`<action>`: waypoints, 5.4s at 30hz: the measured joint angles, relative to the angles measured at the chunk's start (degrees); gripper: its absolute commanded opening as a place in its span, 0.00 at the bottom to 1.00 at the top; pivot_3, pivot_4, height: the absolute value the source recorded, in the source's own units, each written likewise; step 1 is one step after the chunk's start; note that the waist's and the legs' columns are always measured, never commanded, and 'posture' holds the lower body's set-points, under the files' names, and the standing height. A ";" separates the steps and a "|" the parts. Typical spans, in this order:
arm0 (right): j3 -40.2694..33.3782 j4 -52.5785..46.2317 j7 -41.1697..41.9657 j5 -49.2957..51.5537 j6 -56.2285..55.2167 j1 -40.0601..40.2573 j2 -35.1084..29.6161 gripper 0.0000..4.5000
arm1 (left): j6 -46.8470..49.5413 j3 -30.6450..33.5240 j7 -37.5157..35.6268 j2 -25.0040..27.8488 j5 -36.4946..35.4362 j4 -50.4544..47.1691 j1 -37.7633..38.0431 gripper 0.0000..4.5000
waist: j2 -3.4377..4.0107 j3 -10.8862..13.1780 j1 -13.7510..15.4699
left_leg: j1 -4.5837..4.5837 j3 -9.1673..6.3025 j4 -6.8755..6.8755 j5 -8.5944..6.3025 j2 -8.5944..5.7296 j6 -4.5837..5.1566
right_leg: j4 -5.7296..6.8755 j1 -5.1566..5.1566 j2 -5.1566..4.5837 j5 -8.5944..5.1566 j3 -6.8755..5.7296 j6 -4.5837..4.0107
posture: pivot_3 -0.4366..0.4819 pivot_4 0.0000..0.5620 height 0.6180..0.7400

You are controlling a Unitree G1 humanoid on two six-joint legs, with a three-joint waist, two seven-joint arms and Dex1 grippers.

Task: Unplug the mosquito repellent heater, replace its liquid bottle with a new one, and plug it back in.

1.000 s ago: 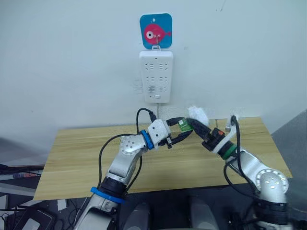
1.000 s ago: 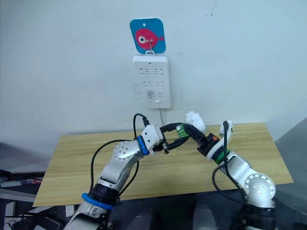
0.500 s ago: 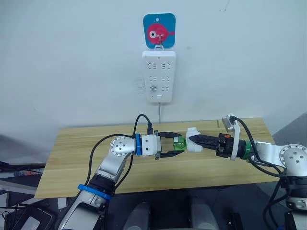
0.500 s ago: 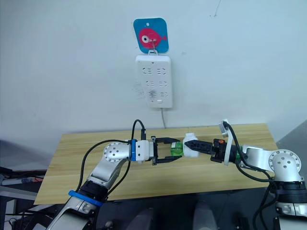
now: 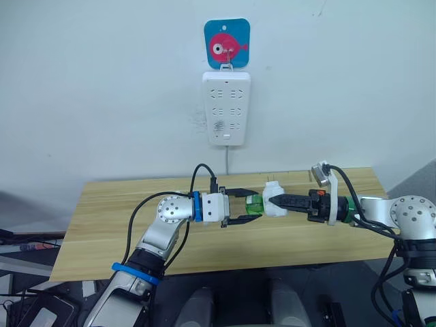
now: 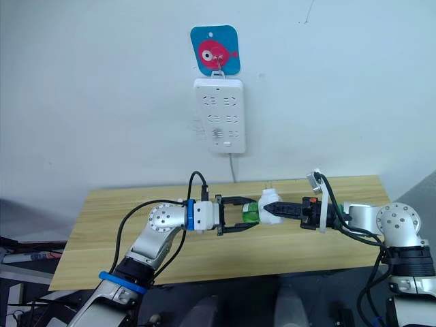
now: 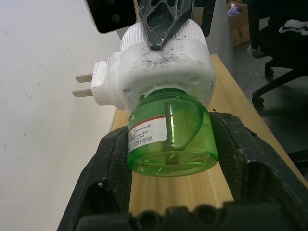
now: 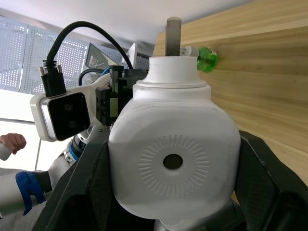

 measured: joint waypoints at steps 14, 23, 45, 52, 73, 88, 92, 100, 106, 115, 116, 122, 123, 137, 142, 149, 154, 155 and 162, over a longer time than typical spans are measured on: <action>0.60 -4.43 15.04 -4.43 2.76 -1.84 -5.57 0.66 | 82.09 6.86 -1.28 2.04 -40.41 -3.34 -10.27 0.51 | -0.13 0.09 -0.40 | 0.05 -0.06 0.06 -0.03 -0.01 0.05 | 0.45 -0.01 0.06 -0.02 0.01 0.02 | 0.48 0.38 1.00; -0.02 -4.00 13.26 -5.11 6.74 -2.08 -4.27 0.66 | 83.18 14.35 4.35 -1.49 -40.23 1.34 -12.68 1.00 | -0.29 0.28 0.05 | 0.01 -0.06 0.06 -0.02 -0.01 0.01 | 0.22 -0.12 -0.03 -0.02 0.06 -0.02 | 0.49 0.40 1.00; -9.82 1.59 4.73 -4.48 11.68 -2.96 1.29 0.66 | -41.98 4.10 11.49 1.39 17.99 7.32 -1.58 1.00 | -0.21 0.40 2.95 | -0.11 0.15 0.02 -0.04 -0.01 0.02 | -0.45 -0.05 -0.11 0.41 0.02 -0.03 | 0.51 0.37 1.00; -11.43 1.57 1.98 -2.15 13.64 -3.22 3.07 0.66 | -49.53 2.81 23.64 -0.26 28.81 14.78 -6.09 1.00 | -0.21 0.40 2.68 | -0.09 0.15 0.04 -0.03 0.01 0.04 | -0.39 -0.05 -0.07 0.42 0.03 -0.01 | 0.50 0.38 1.00; -12.96 3.03 -6.51 9.00 12.96 -2.59 1.34 0.66 | -26.61 -8.91 16.31 2.52 2.82 5.43 -3.89 0.50 | -0.18 0.43 1.78 | -0.15 0.05 0.03 -0.05 0.05 0.08 | -0.41 -0.06 -0.08 0.42 0.02 -0.01 | 0.48 0.40 1.00; -9.61 -0.21 -1.40 10.76 10.87 -2.19 -1.05 0.66 | 82.65 4.05 14.14 4.61 -65.22 1.01 -12.35 0.57 | -0.14 0.46 -0.43 | -0.08 -0.01 0.01 -0.05 0.01 0.12 | -0.40 -0.03 0.09 0.34 0.03 0.06 | 0.48 0.39 1.00; -7.46 -0.98 -1.96 11.37 10.82 -1.79 -1.69 0.66 | 83.87 9.29 16.22 2.90 -64.46 1.21 -12.31 0.85 | -0.14 0.46 -0.29 | -0.07 0.01 0.04 -0.04 0.04 0.09 | -0.39 -0.02 0.08 0.34 0.05 0.06 | 0.48 0.39 1.00; -6.46 0.03 -3.49 14.71 9.49 -1.29 -3.38 0.66 | 77.12 15.09 16.76 5.16 -53.46 0.69 -12.04 1.00 | -0.14 0.46 -0.10 | -0.07 0.07 0.01 -0.05 0.03 0.09 | -0.41 -0.06 0.04 0.34 0.07 0.05 | 0.49 0.39 1.00; -6.60 4.52 -6.11 16.05 7.19 -1.55 -4.11 0.66 | 50.96 10.43 4.62 13.19 -32.41 -10.24 -4.86 1.00 | -0.14 0.47 0.16 | -0.11 0.12 -0.07 -0.05 0.02 0.08 | -0.48 -0.10 -0.01 0.35 0.09 0.03 | 0.51 0.39 1.00; -6.65 9.52 -9.14 18.09 5.11 -4.35 -3.98 0.66 | -28.27 3.87 7.73 8.29 8.29 -0.92 -1.22 1.00 | -0.14 0.47 2.85 | -0.11 0.44 0.03 -0.05 0.05 0.08 | -0.51 -0.07 -0.11 0.43 0.11 -0.02 | 0.52 0.37 1.00; -6.61 9.66 -9.62 18.37 5.06 -4.69 -3.87 0.66 | -33.91 3.95 10.02 7.60 11.54 1.66 -2.38 1.00 | -0.14 0.47 2.96 | -0.13 0.46 0.03 -0.05 0.03 0.09 | -0.51 -0.07 -0.12 0.44 0.09 -0.01 | 0.52 0.37 1.00; -4.73 9.77 -14.17 25.74 3.66 -4.82 -3.46 0.66 | -51.81 6.05 24.72 2.79 27.62 13.33 -9.28 1.00 | -0.15 0.47 2.87 | -0.15 0.46 0.01 -0.07 0.02 0.13 | -0.49 -0.08 -0.13 0.45 0.05 0.01 | 0.52 0.36 1.00; -4.10 9.44 -15.01 27.00 3.28 -4.60 -3.46 0.66 | -52.95 6.06 26.90 2.33 29.77 14.64 -10.35 1.00 | -0.15 0.47 2.83 | -0.14 0.46 0.02 -0.07 0.03 0.13 | -0.48 -0.08 -0.12 0.45 0.05 0.02 | 0.52 0.36 1.00; -0.92 5.86 -18.62 32.98 -0.97 -1.96 -4.28 0.66 | -59.41 2.90 41.83 3.63 40.45 20.06 -13.56 0.66 | -0.15 0.46 2.75 | -0.13 0.23 0.03 -0.06 0.02 0.13 | -0.46 -0.08 -0.10 0.46 0.04 0.04 | 0.51 0.36 1.00; 0.08 5.83 -18.64 32.98 -1.04 -1.87 -4.71 0.66 | -59.16 0.95 43.53 4.79 40.00 20.01 -13.52 0.50 | -0.14 0.46 2.71 | -0.13 0.21 0.02 -0.06 0.02 0.13 | -0.46 -0.08 -0.10 0.46 0.04 0.04 | 0.51 0.36 1.00; 0.56 5.12 -17.62 32.98 -0.73 -1.78 -6.75 0.66 | -47.55 -10.11 31.45 8.05 16.06 14.12 -11.23 0.50 | -0.14 0.47 2.42 | -0.16 0.12 0.02 -0.07 0.14 0.14 | -0.46 -0.11 -0.18 0.46 0.06 0.03 | 0.51 0.39 1.00; 1.02 4.88 -14.77 32.97 0.11 -1.99 -8.98 0.66 | 1.85 -14.71 12.81 14.80 -24.13 -11.11 -6.72 0.50 | -0.08 0.53 1.80 | -0.25 -0.06 0.05 -0.07 0.35 0.17 | -0.46 -0.10 -0.21 0.45 0.01 0.03 | 0.51 0.40 1.00; 1.09 4.69 -14.03 33.08 0.18 -2.19 -9.37 0.66 | 13.06 -14.14 12.42 16.38 -32.27 -14.56 -7.24 0.50 | -0.04 0.55 1.62 | -0.23 -0.08 0.04 -0.07 0.36 0.19 | -0.46 -0.08 -0.20 0.44 0.01 0.03 | 0.51 0.40 1.00; 5.01 0.76 -11.61 33.59 0.58 -2.50 -10.37 0.66 | 74.80 -5.73 15.06 17.87 -78.58 -5.52 -12.51 0.50 | -0.05 0.61 -0.05 | -0.09 -0.08 0.01 -0.07 -0.01 0.20 | -0.35 -0.02 0.10 0.29 -0.01 0.14 | 0.50 0.40 1.00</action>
